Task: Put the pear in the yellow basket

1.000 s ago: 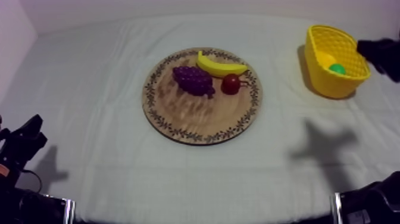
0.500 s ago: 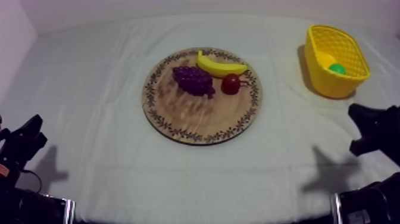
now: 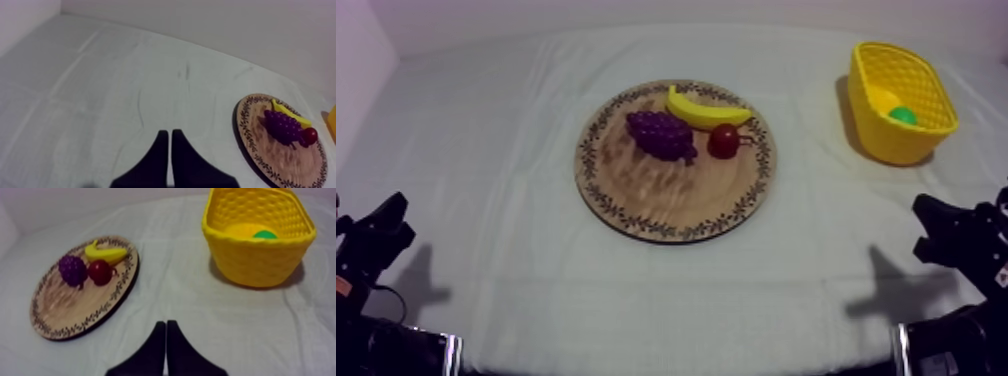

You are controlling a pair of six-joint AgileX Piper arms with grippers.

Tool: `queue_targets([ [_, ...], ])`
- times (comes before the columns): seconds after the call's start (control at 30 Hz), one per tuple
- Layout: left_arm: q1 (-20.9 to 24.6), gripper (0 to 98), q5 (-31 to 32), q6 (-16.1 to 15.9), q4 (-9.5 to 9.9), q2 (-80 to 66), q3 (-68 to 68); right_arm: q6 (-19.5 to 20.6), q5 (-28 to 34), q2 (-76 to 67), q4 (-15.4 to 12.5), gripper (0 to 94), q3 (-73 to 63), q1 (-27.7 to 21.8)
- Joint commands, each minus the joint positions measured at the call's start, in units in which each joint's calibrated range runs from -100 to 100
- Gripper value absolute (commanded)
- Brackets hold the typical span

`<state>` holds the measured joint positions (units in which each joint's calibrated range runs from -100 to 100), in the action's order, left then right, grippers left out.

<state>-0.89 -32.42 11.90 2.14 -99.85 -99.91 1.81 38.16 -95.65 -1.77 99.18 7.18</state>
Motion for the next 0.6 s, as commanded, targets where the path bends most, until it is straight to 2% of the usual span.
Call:
queue_targets([
  [0.0, 0.0, 0.1, 0.0, 0.0, 0.03, 0.0, 0.0, -12.5, -0.6, -0.1, 0.3, 0.4, 0.2, 0.2],
  [0.07, 0.0, 0.1, 0.0, 0.0, 0.03, 0.0, 0.0, -14.5, -0.8, -0.1, 0.4, 0.4, 0.3, 0.4],
  [0.13, 0.0, 0.1, 0.0, 0.0, 0.03, 0.0, 0.0, -14.9, -0.8, -0.1, 0.5, 0.4, 0.4, 0.6],
  [0.37, 0.0, 0.1, 0.0, 0.0, 0.03, 0.0, 0.0, -12.5, -0.8, -0.1, 0.5, 0.4, 0.6, 0.8],
  [0.57, 0.0, 0.1, 0.0, 0.0, 0.03, 0.0, 0.0, -12.2, -0.8, -0.1, 0.5, 0.4, 0.6, 0.8],
])
